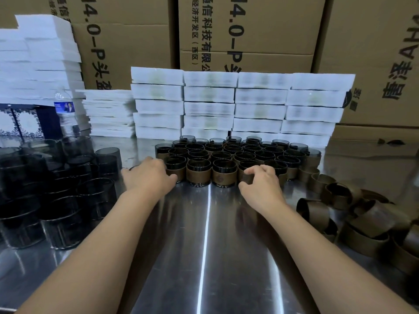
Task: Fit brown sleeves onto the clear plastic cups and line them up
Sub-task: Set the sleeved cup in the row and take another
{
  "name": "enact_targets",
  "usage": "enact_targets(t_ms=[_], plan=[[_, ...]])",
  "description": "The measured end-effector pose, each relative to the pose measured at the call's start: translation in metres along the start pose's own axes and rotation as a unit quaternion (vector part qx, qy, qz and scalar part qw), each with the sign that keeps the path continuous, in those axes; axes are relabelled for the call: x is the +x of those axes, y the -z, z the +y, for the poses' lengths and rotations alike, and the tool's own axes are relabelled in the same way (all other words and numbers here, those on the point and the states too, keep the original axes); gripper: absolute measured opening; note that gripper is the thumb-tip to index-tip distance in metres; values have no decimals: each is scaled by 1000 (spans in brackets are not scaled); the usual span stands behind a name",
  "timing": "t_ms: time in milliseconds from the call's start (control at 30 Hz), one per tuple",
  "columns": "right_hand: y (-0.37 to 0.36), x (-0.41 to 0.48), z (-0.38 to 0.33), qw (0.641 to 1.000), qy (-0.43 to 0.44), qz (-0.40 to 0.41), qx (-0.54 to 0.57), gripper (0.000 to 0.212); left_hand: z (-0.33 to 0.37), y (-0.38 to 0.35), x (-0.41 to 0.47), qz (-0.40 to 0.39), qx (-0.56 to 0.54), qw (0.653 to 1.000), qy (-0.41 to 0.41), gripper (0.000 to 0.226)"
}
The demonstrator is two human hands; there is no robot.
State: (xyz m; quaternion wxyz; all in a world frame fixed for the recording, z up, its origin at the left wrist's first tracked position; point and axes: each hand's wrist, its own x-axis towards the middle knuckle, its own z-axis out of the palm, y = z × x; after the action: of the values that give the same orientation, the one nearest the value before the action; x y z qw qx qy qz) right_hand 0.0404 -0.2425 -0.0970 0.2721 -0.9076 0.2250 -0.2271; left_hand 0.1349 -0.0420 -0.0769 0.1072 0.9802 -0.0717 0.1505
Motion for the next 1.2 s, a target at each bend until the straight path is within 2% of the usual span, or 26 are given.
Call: enact_targets(t_ms=[133, 233, 333, 433, 600, 700, 767, 867, 1033, 1100, 1200], plan=[[7, -5, -7, 994, 21, 23, -105, 43, 9, -4, -5, 12, -54, 997, -58, 36], [15, -9, -14, 967, 41, 47, -249, 44, 17, -6, -10, 0, -81, 987, -138, 38], [24, -10, -17, 939, 19, 20, -342, 48, 26, -8, -17, -18, -115, 967, -225, 36], [39, -5, -13, 936, -34, -14, -349, 58, 32, -9, -23, -48, -151, 939, -306, 35], [76, 17, 18, 949, -163, -7, -270, 58, 38, -11, -31, -75, -214, 885, -406, 39], [85, 29, 41, 949, -214, -29, -231, 56, 40, -14, -33, -84, -241, 870, -422, 47], [82, 35, 50, 948, -200, -51, -240, 49, 42, -16, -33, -75, -259, 865, -423, 51], [73, 42, 57, 933, -179, -85, -299, 53, 43, -18, -33, -68, -278, 871, -399, 57], [66, 49, 64, 919, -174, -134, -327, 55, 42, -22, -34, -106, -275, 872, -392, 59], [65, 50, 64, 918, -180, -136, -327, 52, 43, -23, -35, -123, -275, 868, -395, 55], [62, 51, 66, 925, -161, -98, -329, 52, 43, -22, -36, -130, -288, 864, -392, 49]])
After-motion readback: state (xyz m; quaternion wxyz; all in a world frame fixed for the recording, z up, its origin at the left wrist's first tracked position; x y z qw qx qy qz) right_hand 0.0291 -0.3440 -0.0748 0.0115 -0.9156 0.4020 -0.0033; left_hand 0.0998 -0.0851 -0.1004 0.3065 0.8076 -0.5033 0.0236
